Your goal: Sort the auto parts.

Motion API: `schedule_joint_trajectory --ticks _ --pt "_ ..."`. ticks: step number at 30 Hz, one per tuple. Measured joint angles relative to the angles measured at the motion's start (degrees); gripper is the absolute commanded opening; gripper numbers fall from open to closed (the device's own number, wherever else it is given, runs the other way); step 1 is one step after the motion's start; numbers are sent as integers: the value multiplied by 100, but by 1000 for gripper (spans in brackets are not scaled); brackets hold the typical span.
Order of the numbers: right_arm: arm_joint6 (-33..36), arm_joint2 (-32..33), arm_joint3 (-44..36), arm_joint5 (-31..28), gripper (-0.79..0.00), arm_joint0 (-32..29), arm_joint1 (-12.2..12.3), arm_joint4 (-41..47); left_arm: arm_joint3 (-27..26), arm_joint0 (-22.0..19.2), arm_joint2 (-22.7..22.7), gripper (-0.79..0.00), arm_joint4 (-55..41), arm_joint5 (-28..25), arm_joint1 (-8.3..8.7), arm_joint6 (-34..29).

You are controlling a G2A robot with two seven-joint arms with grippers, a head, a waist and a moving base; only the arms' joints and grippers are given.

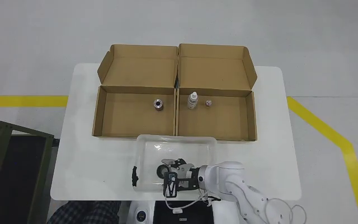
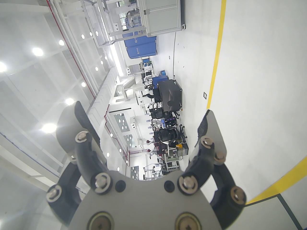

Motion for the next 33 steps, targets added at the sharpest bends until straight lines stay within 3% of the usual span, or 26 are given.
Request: schedule_joint_trajectory --ticks 16,19,21,27,31,33 --pt "-89 -381 614 328 -240 484 -71 120 0 0 0 0 0 0 0 0" --pt "-116 -423 688 316 -277 535 -78 217 0 0 0 0 0 0 0 0" --pt "-139 -444 747 313 -403 569 -84 314 0 0 0 0 0 0 0 0" --pt "-168 -517 937 284 -514 684 -101 540 0 0 0 0 0 0 0 0" --pt "-195 -545 1007 292 -770 740 -106 657 0 0 0 0 0 0 0 0" --pt "-228 -537 1025 284 -785 767 -105 738 0 0 0 0 0 0 0 0"
